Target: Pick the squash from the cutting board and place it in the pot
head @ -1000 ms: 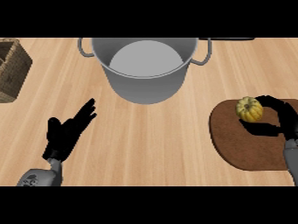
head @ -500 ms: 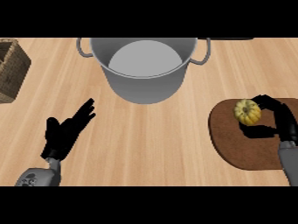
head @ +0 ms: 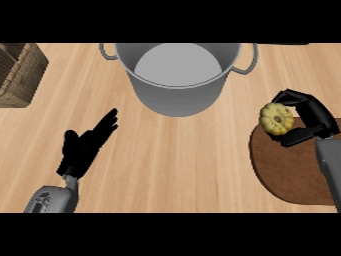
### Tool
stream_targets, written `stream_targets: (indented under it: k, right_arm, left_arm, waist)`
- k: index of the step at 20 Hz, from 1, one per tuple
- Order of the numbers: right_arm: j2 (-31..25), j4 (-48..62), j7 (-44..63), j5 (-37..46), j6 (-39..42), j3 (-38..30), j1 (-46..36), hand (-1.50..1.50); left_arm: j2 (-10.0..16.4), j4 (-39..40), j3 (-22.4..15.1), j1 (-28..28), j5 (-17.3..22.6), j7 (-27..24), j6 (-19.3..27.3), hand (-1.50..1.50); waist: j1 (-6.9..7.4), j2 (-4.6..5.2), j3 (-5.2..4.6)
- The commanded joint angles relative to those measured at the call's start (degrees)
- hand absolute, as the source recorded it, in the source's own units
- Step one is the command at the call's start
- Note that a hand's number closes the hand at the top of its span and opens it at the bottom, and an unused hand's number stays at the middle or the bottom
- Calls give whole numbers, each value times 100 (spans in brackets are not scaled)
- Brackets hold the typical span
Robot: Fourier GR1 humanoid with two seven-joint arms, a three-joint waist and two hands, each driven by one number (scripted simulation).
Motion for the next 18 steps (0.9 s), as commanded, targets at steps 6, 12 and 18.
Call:
stream_targets:
  k: [6, 12, 18]
  right_arm:
    - [-389, 1875, -1755, 586, -6, 146, -1392, 150]
    - [-526, 1961, -1758, 926, -576, 258, -2172, 150]
    - [-545, 2050, -1052, 1143, -596, 373, -3040, 150]
  left_arm:
    - [-136, 416, 18, -62, -173, -168, 124, 0]
    - [-234, -61, -12, -83, -218, 334, 339, 0]
    - [-124, -329, 20, 217, -165, 272, 160, 0]
  waist:
    - [-134, -29, -22]
    - [-179, -65, -26]
    - [-209, -91, -32]
